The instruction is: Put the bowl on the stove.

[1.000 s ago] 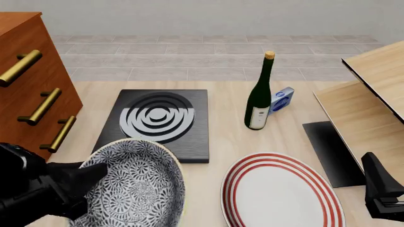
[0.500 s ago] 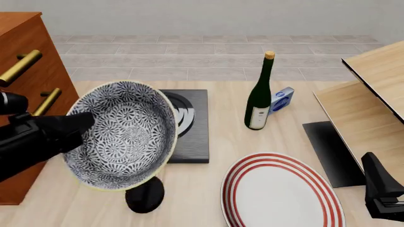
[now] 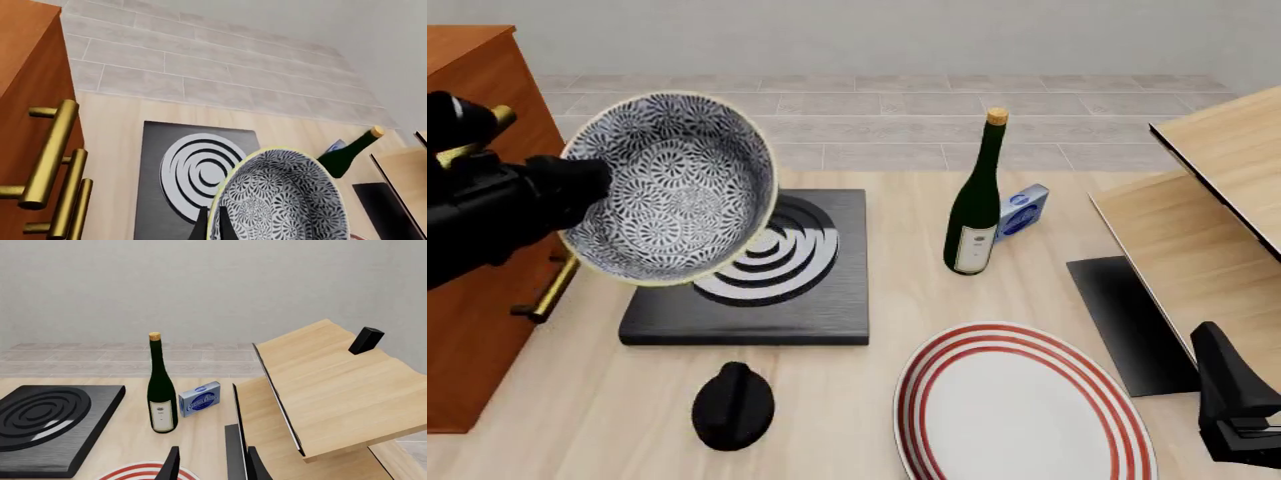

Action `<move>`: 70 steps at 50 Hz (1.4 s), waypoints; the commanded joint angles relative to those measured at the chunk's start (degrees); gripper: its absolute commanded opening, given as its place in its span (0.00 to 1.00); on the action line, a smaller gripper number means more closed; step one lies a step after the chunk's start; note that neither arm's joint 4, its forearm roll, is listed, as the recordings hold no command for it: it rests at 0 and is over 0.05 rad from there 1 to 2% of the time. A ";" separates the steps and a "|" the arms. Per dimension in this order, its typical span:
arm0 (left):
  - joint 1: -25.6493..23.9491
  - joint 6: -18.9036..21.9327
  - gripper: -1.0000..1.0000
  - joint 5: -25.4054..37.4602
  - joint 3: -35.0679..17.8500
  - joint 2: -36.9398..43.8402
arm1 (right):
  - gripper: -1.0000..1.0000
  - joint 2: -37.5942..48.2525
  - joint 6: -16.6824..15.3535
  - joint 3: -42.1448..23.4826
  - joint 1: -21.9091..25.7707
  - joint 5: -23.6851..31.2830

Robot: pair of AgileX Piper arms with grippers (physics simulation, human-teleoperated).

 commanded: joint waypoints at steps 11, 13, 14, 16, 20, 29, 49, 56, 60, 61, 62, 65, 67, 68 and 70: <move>2.61 1.21 0.00 -2.83 -7.84 10.63 | 1.00 0.00 -0.01 0.00 0.00 0.00; 2.61 1.51 0.00 -3.10 -8.27 11.65 | 1.00 0.00 0.00 0.00 0.00 0.00; 2.49 2.07 0.00 -3.48 -8.49 12.21 | 1.00 0.00 0.00 0.00 0.00 0.00; 2.67 2.36 0.00 -3.85 -8.99 13.53 | 1.00 0.00 0.00 0.00 0.01 0.00; 2.60 3.57 0.00 -5.04 -9.35 15.72 | 1.00 0.01 0.00 0.00 -0.01 0.00; 1.77 4.34 0.00 -5.90 -10.15 19.35 | 1.00 0.01 0.00 0.00 0.00 0.00; -3.76 -0.52 0.00 -4.31 -13.37 26.21 | 1.00 0.00 -0.01 0.00 0.01 0.00; -4.83 -2.31 0.00 -4.32 -12.96 27.53 | 1.00 0.00 -0.01 0.00 0.01 0.00; -4.39 -4.36 0.00 -5.22 -12.41 28.46 | 1.00 0.00 0.00 0.00 -0.01 0.00; -4.31 -4.11 0.00 -5.39 -12.28 28.27 | 1.00 0.00 0.00 0.00 0.01 0.00; -4.52 -5.29 0.00 -5.16 -12.30 28.48 | 1.00 0.00 0.02 0.00 -0.01 0.00; -4.18 -6.51 0.00 -5.08 -12.54 28.69 | 1.00 -0.01 0.01 0.00 0.00 0.00; -4.10 -7.20 0.00 -5.42 -12.33 29.26 | 1.00 0.00 0.00 0.00 0.00 0.00; -4.10 -7.20 0.00 -5.42 -12.34 29.26 | 1.00 0.00 0.00 0.00 0.00 0.00; -4.31 -7.44 0.00 -5.94 -12.05 29.67 | 1.00 0.01 0.00 0.00 0.00 0.00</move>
